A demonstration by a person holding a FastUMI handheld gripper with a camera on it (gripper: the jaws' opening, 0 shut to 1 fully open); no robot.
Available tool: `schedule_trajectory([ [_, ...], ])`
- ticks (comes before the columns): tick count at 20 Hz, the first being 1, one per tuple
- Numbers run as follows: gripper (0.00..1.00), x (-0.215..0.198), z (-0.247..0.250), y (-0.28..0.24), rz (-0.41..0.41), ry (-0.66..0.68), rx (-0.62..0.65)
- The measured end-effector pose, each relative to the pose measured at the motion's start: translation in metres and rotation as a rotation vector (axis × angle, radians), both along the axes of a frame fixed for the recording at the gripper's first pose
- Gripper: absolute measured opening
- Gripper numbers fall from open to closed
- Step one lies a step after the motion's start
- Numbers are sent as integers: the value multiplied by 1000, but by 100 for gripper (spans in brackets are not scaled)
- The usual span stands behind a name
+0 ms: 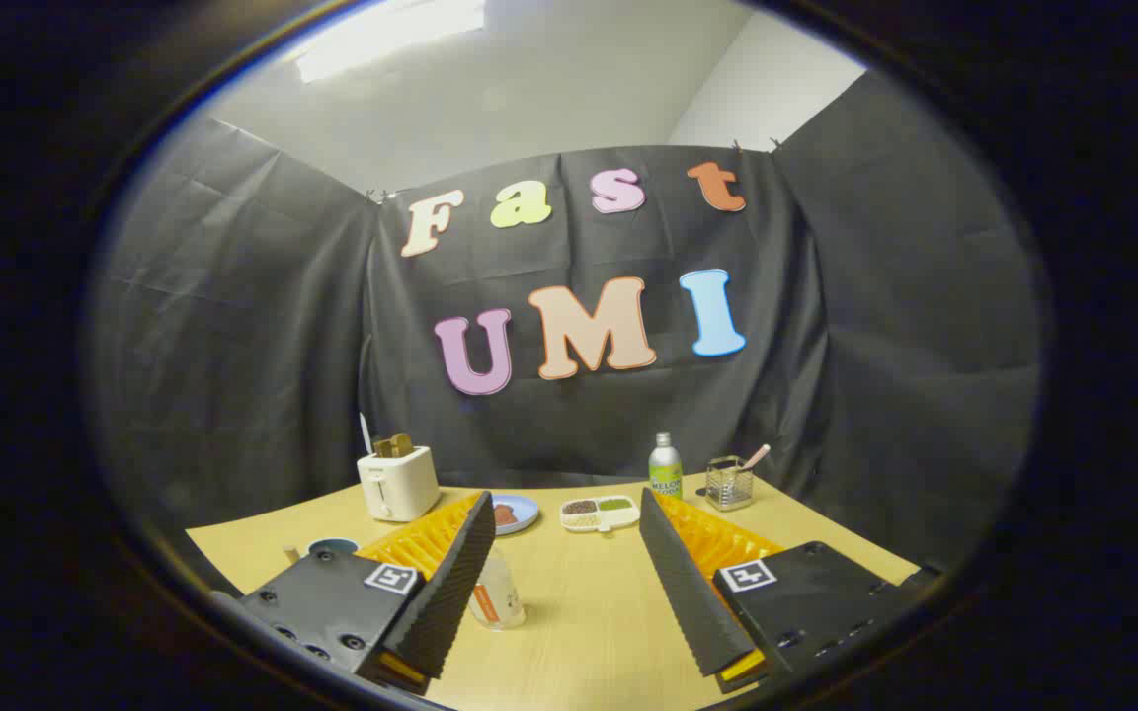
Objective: Take the bottle from table, then pour the juice into the cup, finally place the bottle on the coaster
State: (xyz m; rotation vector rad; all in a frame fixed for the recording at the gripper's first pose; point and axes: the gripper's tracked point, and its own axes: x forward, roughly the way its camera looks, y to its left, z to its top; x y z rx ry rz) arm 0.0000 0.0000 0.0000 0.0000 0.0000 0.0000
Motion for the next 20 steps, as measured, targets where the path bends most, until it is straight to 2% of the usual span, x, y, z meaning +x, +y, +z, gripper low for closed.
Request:
schedule_trajectory([
  [20,95,0,-5,0,-5,13,-3],
])
